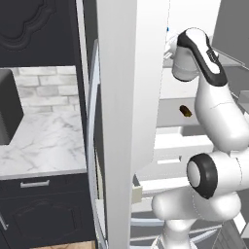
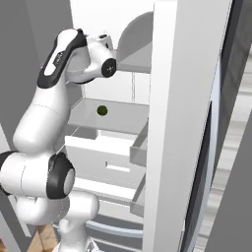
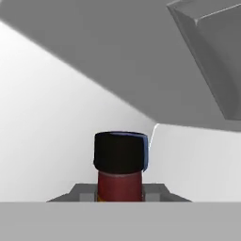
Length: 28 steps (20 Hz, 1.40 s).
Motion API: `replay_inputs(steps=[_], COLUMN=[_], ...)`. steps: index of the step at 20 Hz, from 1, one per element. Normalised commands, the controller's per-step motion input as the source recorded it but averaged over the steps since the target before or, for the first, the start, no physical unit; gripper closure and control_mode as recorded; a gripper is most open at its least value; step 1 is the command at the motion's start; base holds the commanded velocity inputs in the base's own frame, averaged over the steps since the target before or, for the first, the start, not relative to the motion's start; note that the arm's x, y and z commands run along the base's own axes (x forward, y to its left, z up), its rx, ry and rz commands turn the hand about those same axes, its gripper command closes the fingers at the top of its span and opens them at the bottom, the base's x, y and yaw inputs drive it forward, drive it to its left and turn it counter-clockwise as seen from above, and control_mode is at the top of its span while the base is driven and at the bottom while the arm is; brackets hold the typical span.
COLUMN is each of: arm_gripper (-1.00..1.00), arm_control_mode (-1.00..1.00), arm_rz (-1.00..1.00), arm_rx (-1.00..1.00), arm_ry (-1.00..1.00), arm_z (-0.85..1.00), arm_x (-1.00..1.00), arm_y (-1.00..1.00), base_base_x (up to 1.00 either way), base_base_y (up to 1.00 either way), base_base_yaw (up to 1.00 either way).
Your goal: Place the mayonnaise and condiment bottle from the counter to the top shelf of the fridge. If the existing items in the fridge are on the top shelf, move them to other shelves.
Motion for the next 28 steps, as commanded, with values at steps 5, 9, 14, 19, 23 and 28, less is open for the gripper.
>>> replay_inputs(steps=[5, 9, 14, 19, 23, 28], arm_gripper=[1.0, 1.0, 1.0, 1.0, 1.0, 1.0], arm_control_mode=[-1.0, -1.0, -1.0, -1.0, -1.0, -1.0], arm_rz=[-0.07, -0.07, -0.08, -0.08, -0.11, -0.13], arm_rx=[0.0, 0.0, 0.0, 0.0, 0.0, 0.0], arm_ry=[0.12, 0.1, 0.1, 0.09, 0.09, 0.1], arm_z=[-0.05, -0.01, -0.16, -0.18, -0.22, -0.34], arm_x=[0.55, 0.57, 0.49, 0.48, 0.42, 0.31], arm_y=[-0.19, -0.02, -0.02, 0.0, -0.05, -0.11], base_base_x=[0.0, 0.0, 0.0, 0.0, 0.0, 0.0], base_base_y=[0.0, 0.0, 0.0, 0.0, 0.0, 0.0], base_base_yaw=[0.0, 0.0, 0.0, 0.0, 0.0, 0.0])
